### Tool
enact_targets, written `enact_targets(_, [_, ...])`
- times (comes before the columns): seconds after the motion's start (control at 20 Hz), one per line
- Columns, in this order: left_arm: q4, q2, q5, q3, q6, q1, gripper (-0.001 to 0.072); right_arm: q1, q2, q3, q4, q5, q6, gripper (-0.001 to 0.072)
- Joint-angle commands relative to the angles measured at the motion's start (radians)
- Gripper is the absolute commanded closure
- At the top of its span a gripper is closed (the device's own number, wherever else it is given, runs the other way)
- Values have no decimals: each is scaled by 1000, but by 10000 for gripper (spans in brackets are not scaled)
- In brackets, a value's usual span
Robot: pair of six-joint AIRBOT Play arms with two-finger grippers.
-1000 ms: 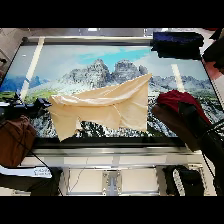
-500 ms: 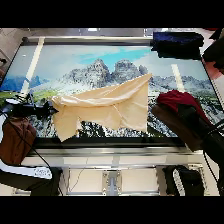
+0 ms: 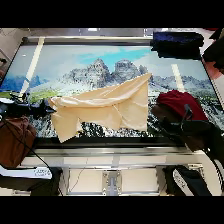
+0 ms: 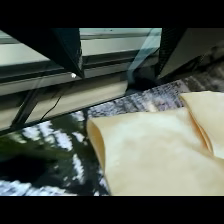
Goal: Fold the shirts.
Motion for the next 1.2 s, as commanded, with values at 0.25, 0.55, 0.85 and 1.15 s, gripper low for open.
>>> enact_targets(0.25, [0,71,-6,1,0,5,696,197,-383,-4,235,238,-101,284])
enact_targets(0.55, [0,71,-8,1,0,5,696,229,-408,-2,251,425,-11,304])
enact_targets(0.85, [-6,74,-10,1,0,5,695,229,-403,33,246,475,-1,701])
enact_targets(1.15, [-87,350,-75,1,5,67,695,229,-209,384,103,254,-266,701])
